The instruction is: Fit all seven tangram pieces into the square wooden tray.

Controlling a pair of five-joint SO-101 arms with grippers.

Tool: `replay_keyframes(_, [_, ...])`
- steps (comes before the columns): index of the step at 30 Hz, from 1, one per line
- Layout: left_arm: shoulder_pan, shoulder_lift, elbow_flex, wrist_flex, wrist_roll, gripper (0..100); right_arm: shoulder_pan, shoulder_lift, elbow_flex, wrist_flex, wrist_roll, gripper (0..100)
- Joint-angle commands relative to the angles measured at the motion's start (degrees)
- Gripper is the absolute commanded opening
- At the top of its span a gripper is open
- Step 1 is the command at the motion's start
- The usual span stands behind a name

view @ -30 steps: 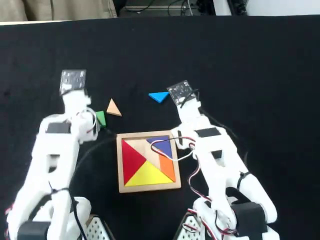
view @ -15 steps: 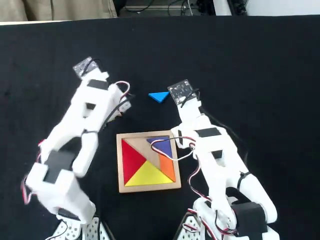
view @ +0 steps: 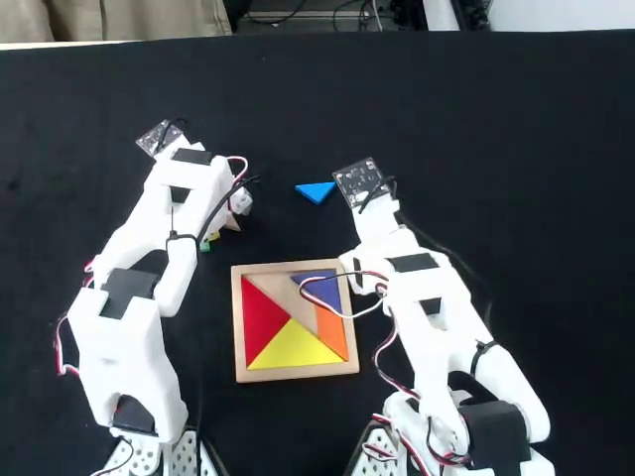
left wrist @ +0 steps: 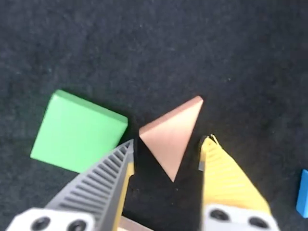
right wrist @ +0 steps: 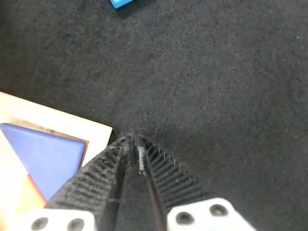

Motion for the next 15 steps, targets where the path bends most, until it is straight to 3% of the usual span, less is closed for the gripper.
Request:
replay_keyframes(1, [-2.4, -0.5, -3.2, -0.3, -0.4, 23, 0.5, -0.1, -0.2, -1.0, 0.1, 1.1])
replay_keyframes(4, [-5.1, -1.1, -3.3, -0.3, -0.9, 23, 0.5, -0.1, -0.2, -1.1, 0.1, 1.1])
replay_keyframes(9, [-5.8, -1.1, -3.3, -0.3, -9.7, 22, 0.4, -0.1, -0.2, -1.1, 0.1, 1.1])
replay_keyframes(15, [-5.8, -1.2, -3.1, 0.4, -10.4, 22, 0.4, -0.1, -0.2, -1.1, 0.1, 1.1])
